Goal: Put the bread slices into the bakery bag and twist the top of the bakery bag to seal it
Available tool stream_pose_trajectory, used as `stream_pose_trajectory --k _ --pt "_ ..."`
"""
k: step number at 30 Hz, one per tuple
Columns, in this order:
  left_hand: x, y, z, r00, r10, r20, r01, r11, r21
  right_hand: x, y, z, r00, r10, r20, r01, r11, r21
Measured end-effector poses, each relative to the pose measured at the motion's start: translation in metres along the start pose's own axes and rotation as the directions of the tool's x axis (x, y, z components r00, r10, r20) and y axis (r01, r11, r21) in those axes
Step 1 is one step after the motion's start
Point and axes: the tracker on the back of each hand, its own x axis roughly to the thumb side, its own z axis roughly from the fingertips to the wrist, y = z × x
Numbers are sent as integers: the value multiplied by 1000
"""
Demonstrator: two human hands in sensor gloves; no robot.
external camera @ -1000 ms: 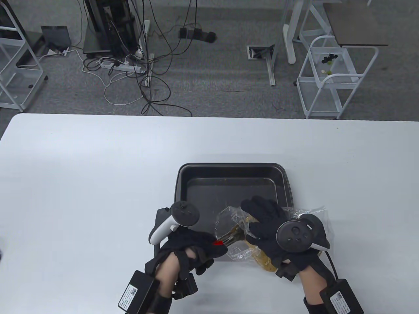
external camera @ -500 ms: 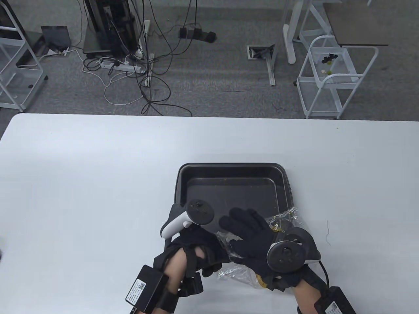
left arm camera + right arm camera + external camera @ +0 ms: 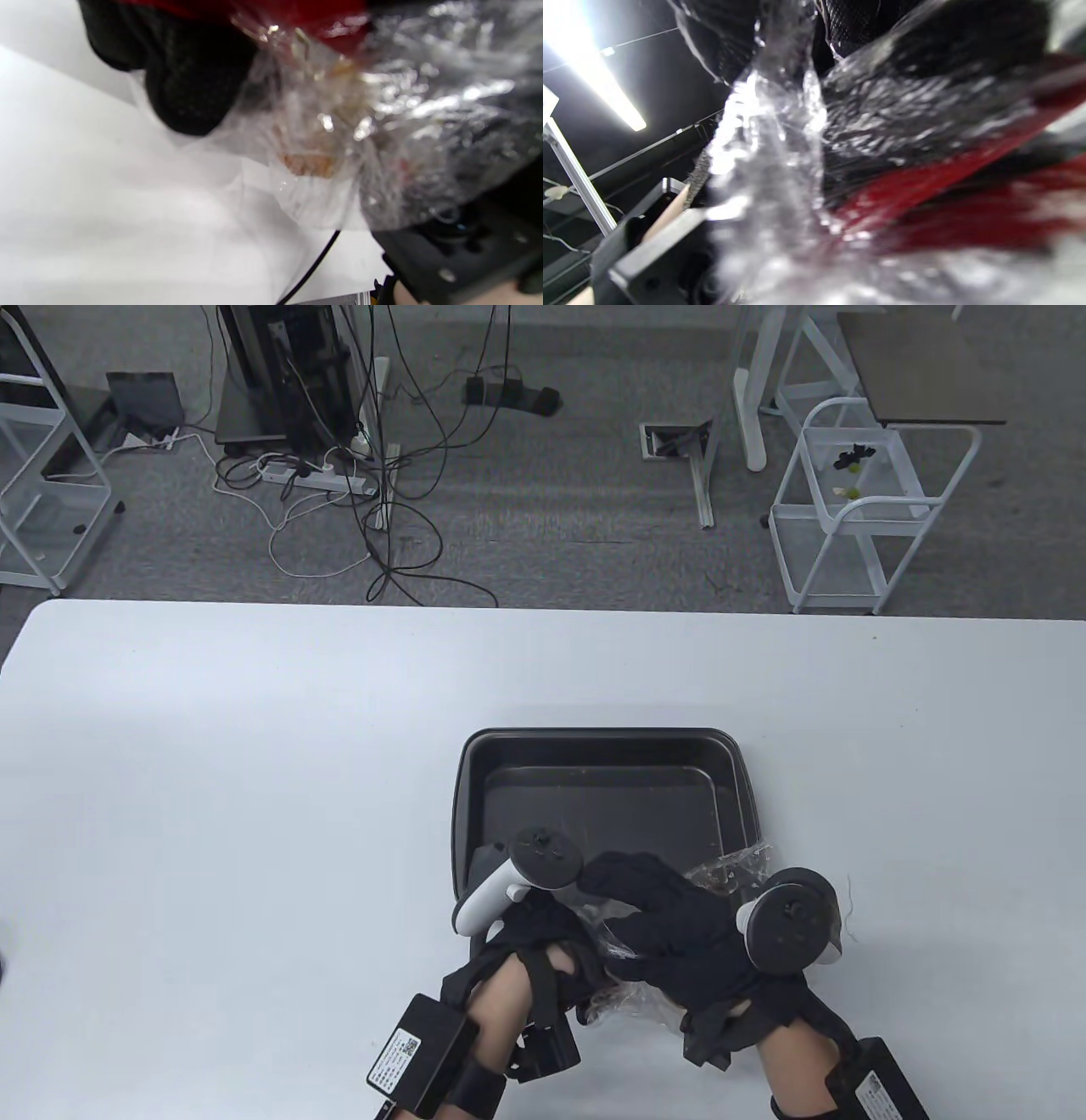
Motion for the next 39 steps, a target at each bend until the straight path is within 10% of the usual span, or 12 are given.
stream_pose_trajectory --k 18,29,39 --pt "14 14 29 987 -129 -91 140 981 133 7 -30 10 878 418 -231 -423 906 31" --pt "32 38 81 962 -221 -160 252 945 209 19 -32 13 667 683 -297 -708 705 31" --pt "49 7 153 719 -618 -318 688 565 455 21 -32 14 510 789 -343 -828 558 52"
